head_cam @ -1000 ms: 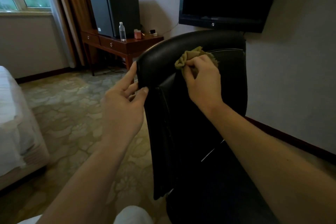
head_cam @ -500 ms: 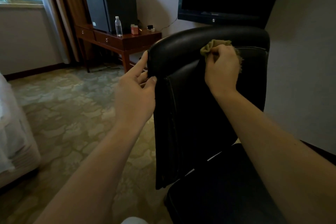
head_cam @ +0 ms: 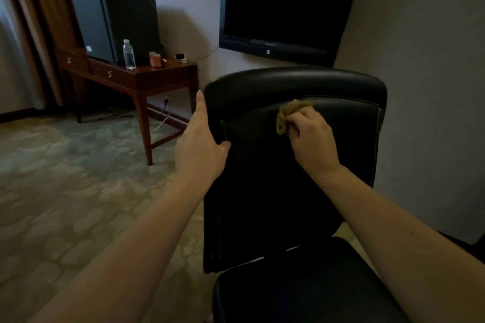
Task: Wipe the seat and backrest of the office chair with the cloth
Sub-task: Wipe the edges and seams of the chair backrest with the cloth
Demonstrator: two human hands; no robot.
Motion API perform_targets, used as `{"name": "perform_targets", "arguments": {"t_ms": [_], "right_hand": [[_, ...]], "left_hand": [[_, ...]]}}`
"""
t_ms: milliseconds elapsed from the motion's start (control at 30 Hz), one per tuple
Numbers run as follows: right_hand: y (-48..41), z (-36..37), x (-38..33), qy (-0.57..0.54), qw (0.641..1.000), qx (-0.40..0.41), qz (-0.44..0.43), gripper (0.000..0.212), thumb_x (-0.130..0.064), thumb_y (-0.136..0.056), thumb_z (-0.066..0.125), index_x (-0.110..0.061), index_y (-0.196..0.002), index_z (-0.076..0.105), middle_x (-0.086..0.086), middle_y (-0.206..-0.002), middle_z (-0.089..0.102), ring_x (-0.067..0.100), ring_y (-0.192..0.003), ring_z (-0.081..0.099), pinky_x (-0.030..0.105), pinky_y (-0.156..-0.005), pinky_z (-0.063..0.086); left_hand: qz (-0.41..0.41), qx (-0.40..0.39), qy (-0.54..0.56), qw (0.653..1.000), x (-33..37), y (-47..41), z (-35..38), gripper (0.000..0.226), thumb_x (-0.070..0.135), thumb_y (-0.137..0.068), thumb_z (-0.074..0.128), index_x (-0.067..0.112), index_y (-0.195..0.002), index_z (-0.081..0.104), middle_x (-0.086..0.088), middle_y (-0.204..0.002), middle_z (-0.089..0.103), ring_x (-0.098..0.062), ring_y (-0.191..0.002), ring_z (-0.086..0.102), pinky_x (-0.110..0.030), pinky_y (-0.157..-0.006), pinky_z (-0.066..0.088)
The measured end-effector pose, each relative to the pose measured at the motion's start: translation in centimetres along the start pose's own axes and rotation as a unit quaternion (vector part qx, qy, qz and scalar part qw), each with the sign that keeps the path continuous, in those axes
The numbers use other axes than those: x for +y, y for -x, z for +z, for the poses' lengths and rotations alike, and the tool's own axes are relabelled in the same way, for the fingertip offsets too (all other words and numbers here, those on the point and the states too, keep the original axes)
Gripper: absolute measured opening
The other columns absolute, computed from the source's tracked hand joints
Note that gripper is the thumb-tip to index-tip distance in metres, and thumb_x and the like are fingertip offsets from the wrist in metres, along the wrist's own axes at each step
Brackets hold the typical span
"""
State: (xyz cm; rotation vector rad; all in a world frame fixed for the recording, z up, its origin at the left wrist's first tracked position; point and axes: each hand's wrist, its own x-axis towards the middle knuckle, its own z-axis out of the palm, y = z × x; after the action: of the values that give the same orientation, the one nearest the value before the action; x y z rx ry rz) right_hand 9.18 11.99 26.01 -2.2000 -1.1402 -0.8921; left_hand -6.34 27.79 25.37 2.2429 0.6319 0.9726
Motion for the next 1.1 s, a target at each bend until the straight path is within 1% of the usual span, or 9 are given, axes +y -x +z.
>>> {"name": "perform_targets", "arguments": {"t_ms": [167, 400, 600, 733, 833, 933, 1000, 1033, 1100], "right_hand": [[2.0, -1.5, 4.3, 0.051, 0.997, -0.043, 0.023, 0.020, -0.007, -0.094, 0.059, -0.010, -0.110, 0.071, 0.006, -0.112, 0.066, 0.018, -0.103, 0.062, 0.022, -0.089, 0.042], [6.9, -6.3, 14.5, 0.109, 0.989, -0.094, 0.032, 0.018, -0.009, -0.094, 0.059, -0.013, -0.107, 0.071, 0.005, -0.113, 0.066, 0.018, -0.103, 0.062, 0.022, -0.086, 0.043], [12.3, -10.6, 23.0, 0.144, 0.986, -0.072, 0.044, 0.022, 0.000, -0.083, 0.073, -0.006, -0.105, 0.073, 0.012, -0.113, 0.066, 0.029, -0.109, 0.063, 0.036, -0.074, 0.061], [13.8, -12.5, 24.2, 0.179, 0.979, -0.092, 0.011, 0.022, 0.000, -0.080, 0.075, -0.004, -0.102, 0.074, 0.014, -0.116, 0.067, 0.032, -0.116, 0.062, 0.038, -0.082, 0.061], [15.0, -14.3, 25.2, 0.199, 0.970, -0.133, -0.043, 0.021, -0.001, -0.081, 0.072, -0.005, -0.102, 0.074, 0.016, -0.121, 0.067, 0.034, -0.124, 0.059, 0.042, -0.094, 0.056], [15.4, -16.8, 25.7, 0.208, 0.949, -0.219, -0.093, 0.030, -0.001, -0.083, 0.072, -0.009, -0.111, 0.072, 0.015, -0.129, 0.064, 0.031, -0.132, 0.054, 0.044, -0.103, 0.051], [15.5, -18.9, 25.4, 0.219, 0.935, -0.252, -0.120, 0.027, -0.005, -0.084, 0.071, -0.011, -0.110, 0.072, 0.011, -0.125, 0.066, 0.031, -0.132, 0.053, 0.045, -0.109, 0.046], [15.6, -20.3, 25.2, 0.228, 0.931, -0.255, -0.129, 0.022, -0.008, -0.084, 0.071, -0.014, -0.105, 0.072, 0.008, -0.121, 0.068, 0.032, -0.129, 0.054, 0.046, -0.110, 0.044], [16.0, -23.2, 24.5, 0.269, 0.919, -0.261, -0.125, 0.015, -0.017, -0.086, 0.067, -0.020, -0.099, 0.072, 0.001, -0.115, 0.070, 0.030, -0.124, 0.053, 0.048, -0.111, 0.037]], "left_hand": [[0.000, -0.012, 0.024, 1.000, 1.3, -3.7, 4.9, 0.108, 0.012, -0.087, 0.075, 0.033, -0.162, 0.000, 0.000, -0.153, 0.044, -0.025, -0.140, 0.045, -0.047, -0.114, 0.040], [-0.057, -0.063, 0.058, 0.995, 7.1, -7.1, 12.4, 0.098, 0.001, -0.094, 0.059, 0.028, -0.162, -0.006, -0.002, -0.163, 0.024, -0.031, -0.142, 0.038, -0.049, -0.117, 0.037], [-0.030, -0.117, 0.002, 0.993, 11.1, -7.7, 18.9, 0.093, 0.000, -0.096, 0.054, 0.024, -0.162, -0.006, -0.004, -0.169, 0.009, -0.038, -0.144, 0.035, -0.050, -0.116, 0.035], [0.009, -0.193, -0.013, 0.981, 12.9, -7.3, 23.1, 0.094, -0.002, -0.096, 0.049, 0.032, -0.161, -0.009, -0.002, -0.171, 0.001, -0.041, -0.143, 0.037, -0.045, -0.105, 0.043], [0.051, -0.269, 0.011, 0.962, 14.4, -7.3, 25.3, 0.097, 0.003, -0.098, 0.054, 0.037, -0.159, -0.013, -0.007, -0.170, 0.011, -0.041, -0.135, 0.046, -0.040, -0.092, 0.048], [0.073, -0.339, 0.018, 0.938, 16.6, -6.4, 27.0, 0.095, 0.006, -0.100, 0.058, 0.035, -0.160, -0.010, -0.005, -0.170, 0.011, -0.035, -0.147, 0.034, -0.040, -0.108, 0.041], [0.088, -0.384, 0.015, 0.919, 18.5, -4.5, 27.7, 0.091, 0.012, -0.101, 0.059, 0.033, -0.161, -0.006, -0.003, -0.170, 0.009, -0.031, -0.152, 0.025, -0.040, -0.119, 0.031], [0.109, -0.386, 0.027, 0.916, 19.7, -2.7, 27.8, 0.088, 0.014, -0.102, 0.059, 0.030, -0.162, -0.002, -0.002, -0.170, 0.011, -0.028, -0.153, 0.023, -0.040, -0.122, 0.026], [0.168, -0.324, 0.082, 0.928, 21.9, 2.1, 27.9, 0.074, 0.017, -0.103, 0.057, 0.025, -0.162, 0.013, 0.004, -0.165, 0.023, -0.019, -0.152, 0.024, -0.036, -0.124, 0.021]]}}
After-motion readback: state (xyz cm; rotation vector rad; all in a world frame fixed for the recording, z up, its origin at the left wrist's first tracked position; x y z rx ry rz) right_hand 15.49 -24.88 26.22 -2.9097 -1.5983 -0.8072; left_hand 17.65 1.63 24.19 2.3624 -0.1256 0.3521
